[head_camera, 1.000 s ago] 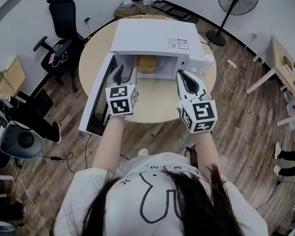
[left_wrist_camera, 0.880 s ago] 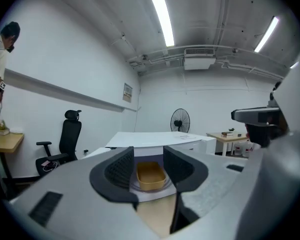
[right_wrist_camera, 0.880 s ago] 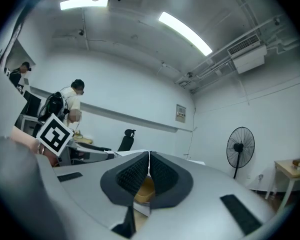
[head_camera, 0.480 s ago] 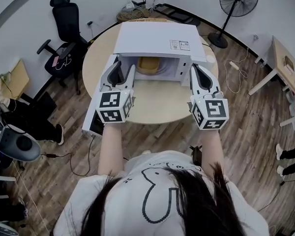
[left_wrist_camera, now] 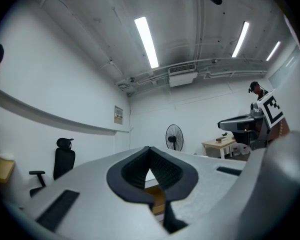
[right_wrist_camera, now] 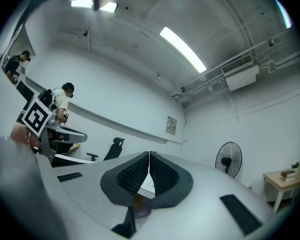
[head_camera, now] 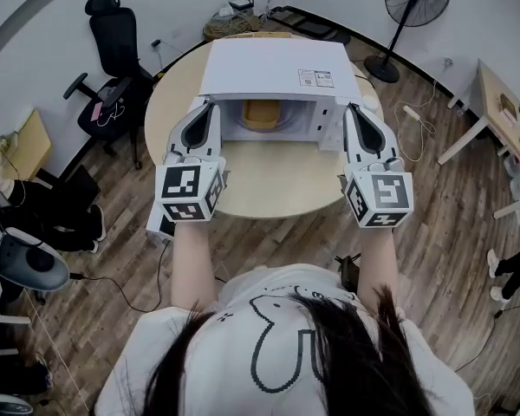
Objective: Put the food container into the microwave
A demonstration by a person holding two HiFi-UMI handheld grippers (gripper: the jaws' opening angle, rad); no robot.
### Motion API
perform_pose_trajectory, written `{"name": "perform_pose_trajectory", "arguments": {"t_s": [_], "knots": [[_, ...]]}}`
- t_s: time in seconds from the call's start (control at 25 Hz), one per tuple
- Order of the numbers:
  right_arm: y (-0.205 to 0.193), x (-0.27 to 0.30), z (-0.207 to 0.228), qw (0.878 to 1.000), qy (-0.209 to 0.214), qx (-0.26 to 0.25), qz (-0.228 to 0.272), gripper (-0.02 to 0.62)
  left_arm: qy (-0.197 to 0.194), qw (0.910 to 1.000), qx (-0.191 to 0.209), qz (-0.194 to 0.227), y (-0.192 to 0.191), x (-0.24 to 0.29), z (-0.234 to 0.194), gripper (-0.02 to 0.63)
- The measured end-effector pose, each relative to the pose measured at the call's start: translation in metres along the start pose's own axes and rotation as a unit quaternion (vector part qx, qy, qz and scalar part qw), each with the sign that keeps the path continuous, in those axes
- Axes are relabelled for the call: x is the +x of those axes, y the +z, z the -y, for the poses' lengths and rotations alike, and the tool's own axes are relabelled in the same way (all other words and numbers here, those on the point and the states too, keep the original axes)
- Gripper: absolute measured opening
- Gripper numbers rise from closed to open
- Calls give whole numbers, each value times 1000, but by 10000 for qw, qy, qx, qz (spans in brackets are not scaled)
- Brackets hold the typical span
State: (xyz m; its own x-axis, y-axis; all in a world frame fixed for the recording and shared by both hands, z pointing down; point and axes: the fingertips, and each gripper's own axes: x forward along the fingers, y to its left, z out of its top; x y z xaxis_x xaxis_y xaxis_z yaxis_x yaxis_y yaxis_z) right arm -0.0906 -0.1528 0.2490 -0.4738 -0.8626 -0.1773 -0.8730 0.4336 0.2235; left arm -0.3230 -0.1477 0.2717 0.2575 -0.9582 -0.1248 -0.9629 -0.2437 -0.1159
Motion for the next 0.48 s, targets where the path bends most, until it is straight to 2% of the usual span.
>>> {"name": "perform_pose_trajectory", "arguments": {"t_s": [0.08, 0.32, 0.48], "knots": [[0, 0, -1, 10000, 10, 25, -1, 29, -20, 9999, 82, 65, 6, -2, 2, 9], [-4, 1, -9, 9999, 126, -14, -91, 29, -141, 9994, -109, 292, 19, -3, 4, 9], [-6, 2, -10, 9998, 151, -47, -123, 29, -157, 9993, 14, 342, 24, -2, 6, 9]]}}
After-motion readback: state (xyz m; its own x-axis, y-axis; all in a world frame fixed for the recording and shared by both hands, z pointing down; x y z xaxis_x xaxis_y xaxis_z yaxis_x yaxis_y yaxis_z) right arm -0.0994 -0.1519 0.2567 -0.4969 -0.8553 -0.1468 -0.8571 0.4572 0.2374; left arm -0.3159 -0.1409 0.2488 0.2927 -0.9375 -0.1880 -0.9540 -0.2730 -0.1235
